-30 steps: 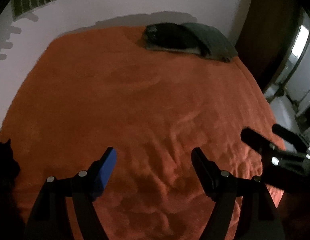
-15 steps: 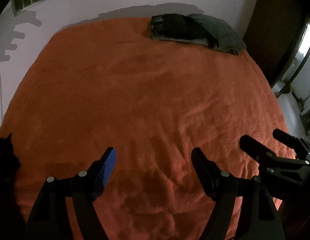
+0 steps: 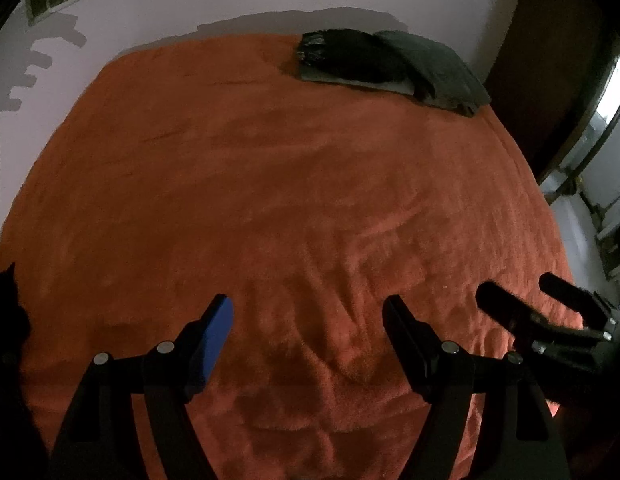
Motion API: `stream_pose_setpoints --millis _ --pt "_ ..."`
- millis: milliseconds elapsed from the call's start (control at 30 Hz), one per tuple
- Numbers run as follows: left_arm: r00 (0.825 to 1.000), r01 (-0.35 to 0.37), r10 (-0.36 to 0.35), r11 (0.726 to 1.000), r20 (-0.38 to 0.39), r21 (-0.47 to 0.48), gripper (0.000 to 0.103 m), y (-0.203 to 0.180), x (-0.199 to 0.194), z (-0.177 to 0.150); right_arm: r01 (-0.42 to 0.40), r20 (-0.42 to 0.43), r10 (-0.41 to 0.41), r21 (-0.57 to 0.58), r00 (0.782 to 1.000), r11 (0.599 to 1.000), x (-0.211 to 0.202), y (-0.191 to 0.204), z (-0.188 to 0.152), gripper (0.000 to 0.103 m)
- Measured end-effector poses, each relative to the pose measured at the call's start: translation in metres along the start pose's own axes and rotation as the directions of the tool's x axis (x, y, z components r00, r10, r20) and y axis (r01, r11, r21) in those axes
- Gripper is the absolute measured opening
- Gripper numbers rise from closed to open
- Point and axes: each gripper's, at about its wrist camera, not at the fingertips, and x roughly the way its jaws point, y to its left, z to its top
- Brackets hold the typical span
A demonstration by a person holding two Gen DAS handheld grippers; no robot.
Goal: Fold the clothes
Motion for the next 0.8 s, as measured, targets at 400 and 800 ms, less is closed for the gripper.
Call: stream_pose_setpoints --millis 400,800 --pt "1.0 -0.003 0.003 1.0 -0.006 -0.002 0.078 -0.0015 0.0033 0.0044 -0.002 -0.01 0.002 -0.03 1.0 1.0 0.0 0.0014 -0.0019 0.102" --pt "1.0 0.005 -0.006 1.0 -0.028 -0.013 0.078 -0.0007 0.0087 0.0009 0.008 -0.019 -0.009 -0.028 1.0 1.0 0.0034 0.0005 -0.0034 0.102"
